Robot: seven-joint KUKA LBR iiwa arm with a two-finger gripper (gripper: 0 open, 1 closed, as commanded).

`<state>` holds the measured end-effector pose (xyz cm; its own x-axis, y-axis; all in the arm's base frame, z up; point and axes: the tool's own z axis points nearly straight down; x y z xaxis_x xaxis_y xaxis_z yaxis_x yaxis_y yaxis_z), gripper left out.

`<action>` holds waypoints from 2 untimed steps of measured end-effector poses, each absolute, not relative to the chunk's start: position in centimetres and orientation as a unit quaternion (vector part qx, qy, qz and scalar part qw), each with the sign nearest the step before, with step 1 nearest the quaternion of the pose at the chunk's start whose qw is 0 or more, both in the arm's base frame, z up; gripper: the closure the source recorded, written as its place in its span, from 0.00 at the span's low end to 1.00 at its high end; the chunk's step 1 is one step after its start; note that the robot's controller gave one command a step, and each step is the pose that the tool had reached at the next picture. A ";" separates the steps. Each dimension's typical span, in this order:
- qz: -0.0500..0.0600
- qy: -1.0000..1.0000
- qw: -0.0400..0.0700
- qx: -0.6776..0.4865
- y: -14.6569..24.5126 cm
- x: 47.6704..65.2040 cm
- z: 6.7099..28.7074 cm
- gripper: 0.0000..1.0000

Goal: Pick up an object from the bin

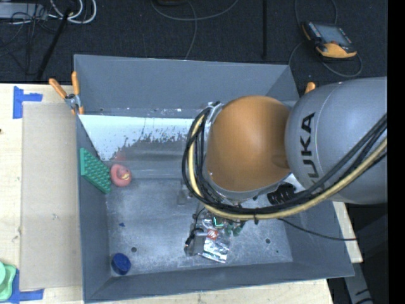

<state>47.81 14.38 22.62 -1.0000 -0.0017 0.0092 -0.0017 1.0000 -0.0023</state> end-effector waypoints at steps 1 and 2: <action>-0.001 -1.000 0.001 0.028 21.4 48.2 19.9 0.00; 0.001 -0.997 0.002 0.083 19.7 56.3 7.3 0.00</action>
Offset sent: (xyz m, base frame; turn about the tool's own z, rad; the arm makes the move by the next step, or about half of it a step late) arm 0.0053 0.0658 -0.0252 -0.0461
